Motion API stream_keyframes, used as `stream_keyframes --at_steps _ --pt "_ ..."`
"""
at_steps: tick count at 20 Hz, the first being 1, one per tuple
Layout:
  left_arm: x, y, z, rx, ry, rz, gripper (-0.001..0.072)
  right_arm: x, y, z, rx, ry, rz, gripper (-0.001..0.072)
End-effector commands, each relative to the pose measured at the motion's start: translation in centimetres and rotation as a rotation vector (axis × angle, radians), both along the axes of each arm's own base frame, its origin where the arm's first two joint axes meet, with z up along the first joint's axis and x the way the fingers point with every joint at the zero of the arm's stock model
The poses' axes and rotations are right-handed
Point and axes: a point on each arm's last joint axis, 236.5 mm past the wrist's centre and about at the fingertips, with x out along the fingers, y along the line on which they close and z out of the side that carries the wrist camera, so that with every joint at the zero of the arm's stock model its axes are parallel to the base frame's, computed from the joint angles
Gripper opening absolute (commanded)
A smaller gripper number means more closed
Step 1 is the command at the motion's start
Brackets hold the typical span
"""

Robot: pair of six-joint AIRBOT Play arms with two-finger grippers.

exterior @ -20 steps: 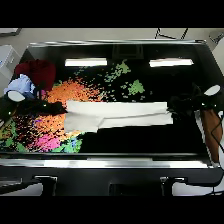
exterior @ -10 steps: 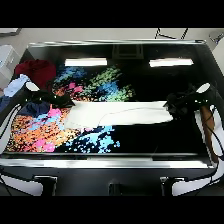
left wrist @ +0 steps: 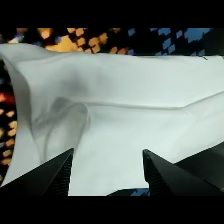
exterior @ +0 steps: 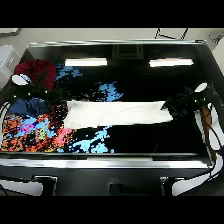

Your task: Fold the clothes and pants, and hang the long-sleeved shirts on hangers.

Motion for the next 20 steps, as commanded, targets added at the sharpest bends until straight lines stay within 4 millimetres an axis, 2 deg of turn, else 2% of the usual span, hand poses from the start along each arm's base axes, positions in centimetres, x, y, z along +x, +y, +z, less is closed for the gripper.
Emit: stream_keyframes --at_steps 1,2,3,4,5,7,8,9,11,14,18,20 --pt "-0.4 -1.4 2.0 0.0 -0.041 -0.036 0.0492 0.2 2.1 -0.2 0.105 0.024 -0.036 0.0626" --pt "-0.6 -2.2 2.1 0.0 -0.044 -0.053 0.0492 0.3 2.7 0.0 0.136 0.027 -0.04 0.0523" --pt "-0.8 -3.1 2.2 0.0 -0.047 -0.074 0.0491 0.4 3.2 0.3 0.158 0.021 -0.037 0.0334" --pt "-1.0 -4.2 2.2 -0.001 -0.05 -0.095 0.0488 0.6 3.7 0.9 0.187 0.008 -0.035 0.0042" --pt "-1.2 -5.5 2.2 -0.002 -0.057 -0.118 0.0445 0.8 4.3 1.8 0.215 -0.017 -0.015 0.0041" --pt "-1.3 -9.3 2.7 -0.034 -0.09 -0.158 0.0155 1.8 5.6 5.3 0.269 -0.129 0.034 0.004" --pt "-1.2 -11.6 2.8 -0.05 -0.119 -0.174 0.0065 2.3 6.3 7.7 0.296 -0.194 0.043 0.004" --pt "-1.1 -14.2 2.7 -0.055 -0.158 -0.188 0.0029 2.5 6.9 10.2 0.313 -0.251 0.049 0.004" --pt "-1.3 -19.2 1.6 -0.059 -0.198 -0.198 0.0029 2.1 8.1 15.8 0.344 -0.372 0.084 0.004" --pt "-3.0 -24.6 -1.9 -0.085 -0.114 -0.159 0.0029 -0.3 9.3 22.1 0.341 -0.482 0.144 0.0041" --pt "-6.8 -33.1 -4.6 -0.281 0.063 -0.093 0.0028 -3.2 10.8 28.3 0.34 -0.611 0.194 0.0041" --pt "-8.6 -37.7 -5.5 -0.375 0.131 -0.025 0.0028 -4.3 11.5 30.6 0.351 -0.666 0.203 0.0041"
